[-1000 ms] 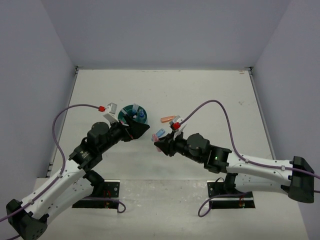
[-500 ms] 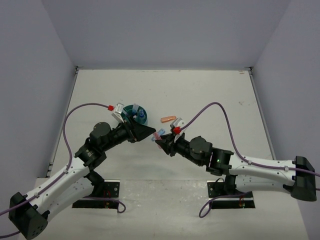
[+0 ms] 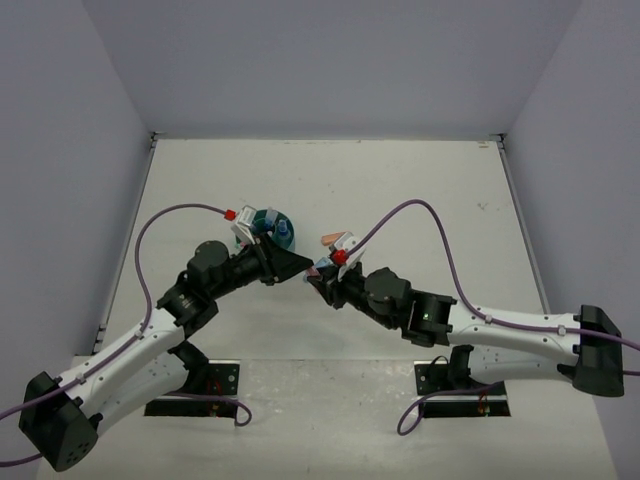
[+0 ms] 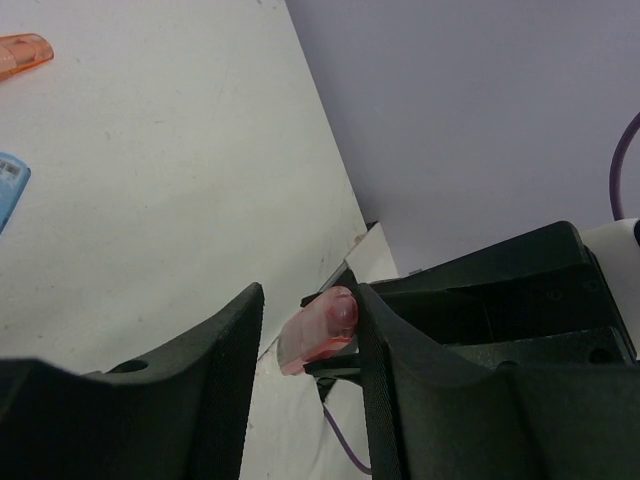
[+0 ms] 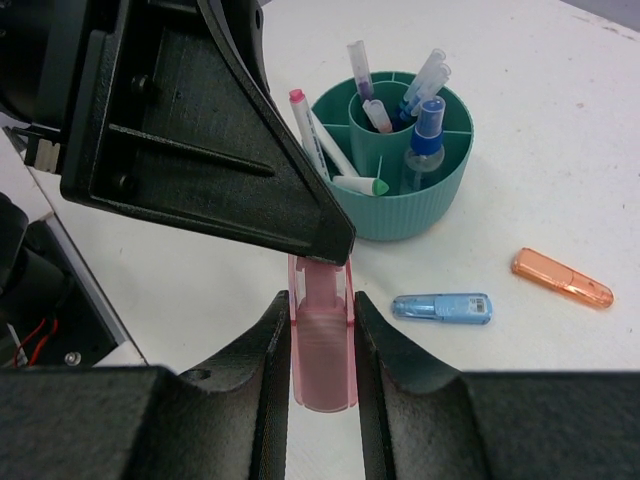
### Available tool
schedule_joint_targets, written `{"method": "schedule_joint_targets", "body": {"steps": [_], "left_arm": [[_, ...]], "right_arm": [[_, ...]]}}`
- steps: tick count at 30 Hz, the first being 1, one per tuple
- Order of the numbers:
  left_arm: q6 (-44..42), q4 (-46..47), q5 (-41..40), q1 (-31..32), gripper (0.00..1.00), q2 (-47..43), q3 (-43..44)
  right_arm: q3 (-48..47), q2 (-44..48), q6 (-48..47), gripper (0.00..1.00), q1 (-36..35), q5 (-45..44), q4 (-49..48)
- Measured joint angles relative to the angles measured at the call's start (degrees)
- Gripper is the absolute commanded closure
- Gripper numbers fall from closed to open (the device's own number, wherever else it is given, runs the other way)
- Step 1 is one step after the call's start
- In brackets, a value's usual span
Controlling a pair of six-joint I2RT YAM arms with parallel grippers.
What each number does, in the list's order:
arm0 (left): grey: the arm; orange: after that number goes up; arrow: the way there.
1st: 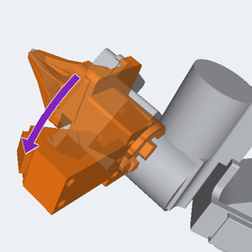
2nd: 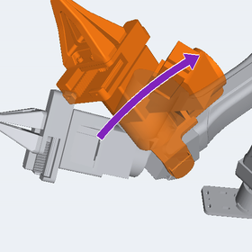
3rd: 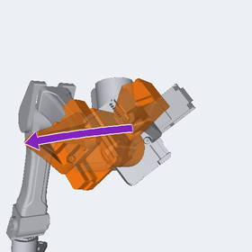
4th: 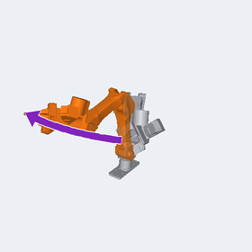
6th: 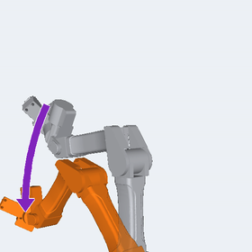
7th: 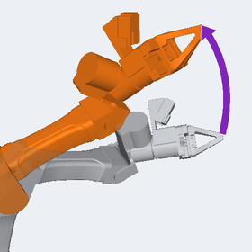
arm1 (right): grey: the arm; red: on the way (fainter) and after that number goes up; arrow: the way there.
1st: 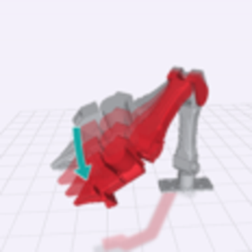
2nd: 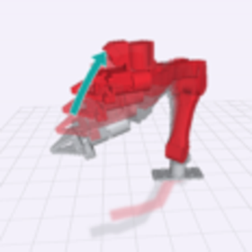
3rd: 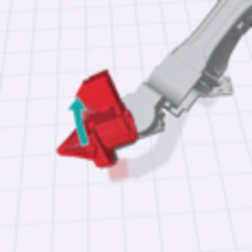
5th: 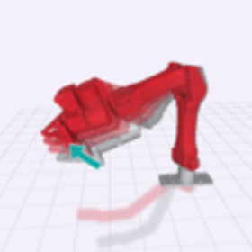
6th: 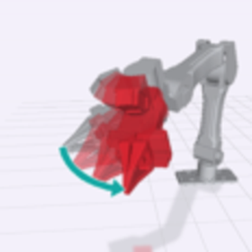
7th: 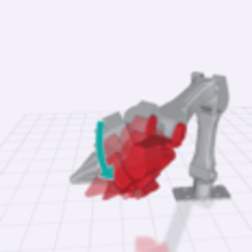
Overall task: Sort the stationery into containers
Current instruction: Pick up the stationery from the center of the board, then place the pen in the storage box.
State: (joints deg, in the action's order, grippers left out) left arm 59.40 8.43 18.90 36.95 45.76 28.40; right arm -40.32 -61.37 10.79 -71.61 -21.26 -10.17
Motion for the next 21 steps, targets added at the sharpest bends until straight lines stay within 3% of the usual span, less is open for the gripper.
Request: {"method": "schedule_joint_targets", "body": {"steps": [3, 4, 6, 7, 8, 9, 10, 13, 17, 21], "left_arm": [[-0.3, 1.1, 0.5, 0.2, 0.86, 0.6, 0.0], [-0.9, 1.4, 0.6, 0.3, 0.95, 0.8, 0.1], [-1.3, 1.5, 0.7, 0.2, 1.0, 1.6, 0.2], [-1.5, 1.7, 0.6, 0.2, 1.0, 2.0, 0.2], [-1.6, 1.8, 0.6, 0.2, 1.0, 2.2, 0.2], [-2.0, 1.7, 0.5, 0.2, 1.0, 2.3, 0.2], [-2.5, 1.5, 0.2, 0.2, 1.0, 2.3, 0.3], [-5.5, -3.8, -4.7, 0.7, 1.0, 2.4, 3.1], [-10.9, -16.5, -23.5, 0.1, 1.0, 4.0, 13.1], [-19.3, -21.2, -35.5, -8.2, 1.0, 7.0, 23.3]], "right_arm": [[-0.8, -1.0, -0.1, 1.0, 0.0, -0.3, 0.1], [-0.9, -1.4, -0.2, 1.0, 0.0, -0.4, 0.1], [-1.0, -1.8, -0.3, 1.0, 0.0, -0.9, 0.2], [-1.0, -1.9, -0.3, 0.9, 0.0, -1.2, 0.3], [-1.0, -2.1, -0.3, 0.71, 0.0, -1.5, 0.4], [-1.1, -2.3, -0.2, 0.33, 0.0, -1.7, 0.4], [-1.2, -2.6, 0.0, 0.03, 0.0, -1.9, 0.3], [-1.6, -3.1, 0.6, 0.01, 0.0, -3.6, -0.1], [-1.4, -2.5, 3.9, 0.01, 0.8, -9.0, 0.4], [1.8, 3.2, 7.4, 0.01, 4.2, -12.4, 1.6]]}}
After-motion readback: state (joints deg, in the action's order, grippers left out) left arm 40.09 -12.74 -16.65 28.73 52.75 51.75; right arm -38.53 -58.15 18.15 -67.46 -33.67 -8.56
